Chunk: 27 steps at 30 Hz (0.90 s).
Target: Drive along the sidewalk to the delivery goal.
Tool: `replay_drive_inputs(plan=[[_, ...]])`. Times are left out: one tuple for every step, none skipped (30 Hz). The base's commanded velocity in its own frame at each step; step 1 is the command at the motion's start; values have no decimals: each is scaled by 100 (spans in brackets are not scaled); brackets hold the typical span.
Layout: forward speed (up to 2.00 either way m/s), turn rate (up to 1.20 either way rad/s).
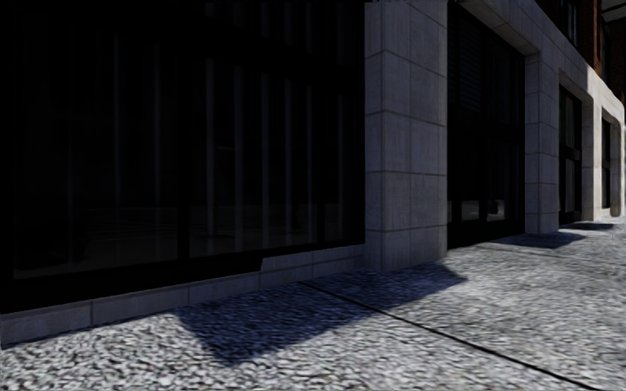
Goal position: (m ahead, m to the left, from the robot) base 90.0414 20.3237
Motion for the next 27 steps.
replay_drive_inputs(plan=[[133,-86],[133,-86],[133,-86],[133,-86],[133,-86],[133,-86],[133,-86],[133,-86],[133,-86],[133,-86],[133,-86],[133,-86],[133,-86],[133,-86],[133,-86],[133,-86],[133,-86],[133,-86],[133,-82],[133,-81],[133,-81],[134,-81],[134,-79],[134,-66],[134,-60],[134,-59],[134,-59]])
